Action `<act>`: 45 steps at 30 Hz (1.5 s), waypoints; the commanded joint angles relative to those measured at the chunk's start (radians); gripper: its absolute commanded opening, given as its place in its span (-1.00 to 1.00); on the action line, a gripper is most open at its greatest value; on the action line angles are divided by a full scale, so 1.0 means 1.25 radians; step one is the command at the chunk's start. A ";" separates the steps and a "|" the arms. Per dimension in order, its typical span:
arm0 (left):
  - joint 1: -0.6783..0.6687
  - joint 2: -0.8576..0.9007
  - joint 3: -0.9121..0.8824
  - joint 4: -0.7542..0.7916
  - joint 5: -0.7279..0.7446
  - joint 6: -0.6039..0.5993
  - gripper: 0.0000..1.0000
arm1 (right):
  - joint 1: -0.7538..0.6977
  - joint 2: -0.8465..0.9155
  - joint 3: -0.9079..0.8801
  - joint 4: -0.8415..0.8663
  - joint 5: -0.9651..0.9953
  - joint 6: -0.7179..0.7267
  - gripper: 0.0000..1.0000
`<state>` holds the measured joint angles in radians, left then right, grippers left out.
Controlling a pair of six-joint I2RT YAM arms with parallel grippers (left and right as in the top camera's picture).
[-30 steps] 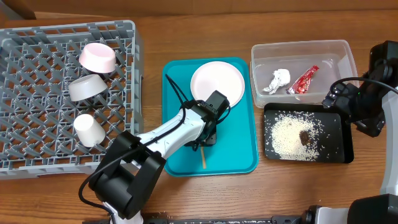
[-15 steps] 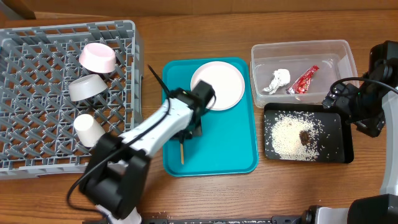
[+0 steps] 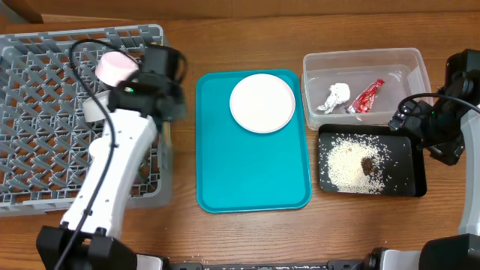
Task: Sort waste into correct bins and load items into the dishwasher
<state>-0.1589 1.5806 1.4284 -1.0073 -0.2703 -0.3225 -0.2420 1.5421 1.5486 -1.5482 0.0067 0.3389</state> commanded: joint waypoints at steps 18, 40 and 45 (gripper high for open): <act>-0.062 0.026 0.011 0.091 0.279 0.128 0.33 | -0.001 -0.012 0.007 0.002 -0.002 -0.005 0.99; -0.379 0.376 0.011 0.331 0.249 0.345 0.62 | -0.001 -0.012 0.007 0.001 -0.007 -0.005 1.00; -0.380 0.393 0.011 0.237 0.249 0.345 0.02 | -0.001 -0.012 0.007 0.004 -0.007 -0.005 1.00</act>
<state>-0.6334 2.0613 1.4334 -0.6750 0.0452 0.0937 -0.2420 1.5421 1.5486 -1.5478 0.0036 0.3393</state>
